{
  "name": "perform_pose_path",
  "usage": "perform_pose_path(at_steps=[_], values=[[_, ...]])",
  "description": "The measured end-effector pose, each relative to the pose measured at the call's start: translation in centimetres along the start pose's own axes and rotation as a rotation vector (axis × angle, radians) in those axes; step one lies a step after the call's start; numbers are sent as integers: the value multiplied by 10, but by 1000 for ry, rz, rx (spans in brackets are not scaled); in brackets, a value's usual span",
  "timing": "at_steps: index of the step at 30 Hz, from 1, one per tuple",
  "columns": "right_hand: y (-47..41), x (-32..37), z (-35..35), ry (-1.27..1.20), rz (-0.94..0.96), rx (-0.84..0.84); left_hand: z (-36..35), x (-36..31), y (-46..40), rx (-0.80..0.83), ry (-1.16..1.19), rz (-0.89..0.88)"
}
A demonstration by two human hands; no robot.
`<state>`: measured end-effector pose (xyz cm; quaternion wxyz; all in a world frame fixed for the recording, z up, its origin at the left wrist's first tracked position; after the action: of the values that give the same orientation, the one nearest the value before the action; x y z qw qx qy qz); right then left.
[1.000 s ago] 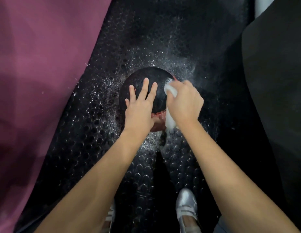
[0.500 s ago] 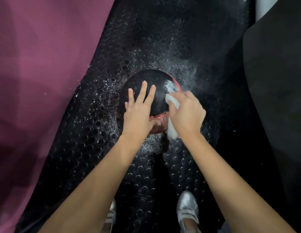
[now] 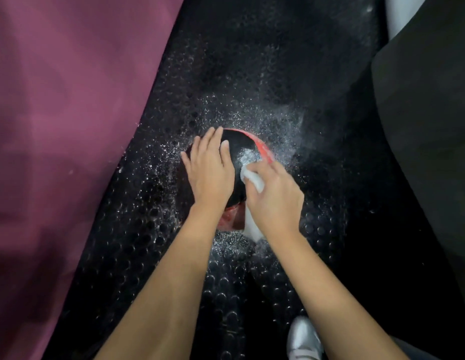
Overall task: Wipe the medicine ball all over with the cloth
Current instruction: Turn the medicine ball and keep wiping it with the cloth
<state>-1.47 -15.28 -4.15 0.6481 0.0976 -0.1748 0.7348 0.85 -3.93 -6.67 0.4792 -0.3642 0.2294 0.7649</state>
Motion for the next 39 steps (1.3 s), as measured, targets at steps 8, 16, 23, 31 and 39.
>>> perform_pose_path(at_steps=[8, 16, 23, 31, 39], values=[[1, 5, 3, -7, 14, -35, 1, 31, 20, -189, 94, -31], [-7, 12, 1, 260, 273, -23, -7, 26, 20, -218, 18, -15], [-17, -5, 8, 197, 163, 23, -21, 16, 30, -266, -40, -58], [-26, -25, 6, 92, 11, 68, -15, 20, 32, -163, -22, -174], [3, -17, 10, 103, 42, -37, -28, 9, 33, -182, -112, -200]])
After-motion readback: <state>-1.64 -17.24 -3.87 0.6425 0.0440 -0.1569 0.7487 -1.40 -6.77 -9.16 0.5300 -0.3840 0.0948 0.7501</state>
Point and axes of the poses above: each hand's wrist, its own y-axis away from the middle knuckle, its own z-axis out of the back of the hand, x = y × z, the point moved 1 cm from there along -y, towards the middle knuckle, and after that the axes turned 9 degrees about y, right-handed, at the moved point
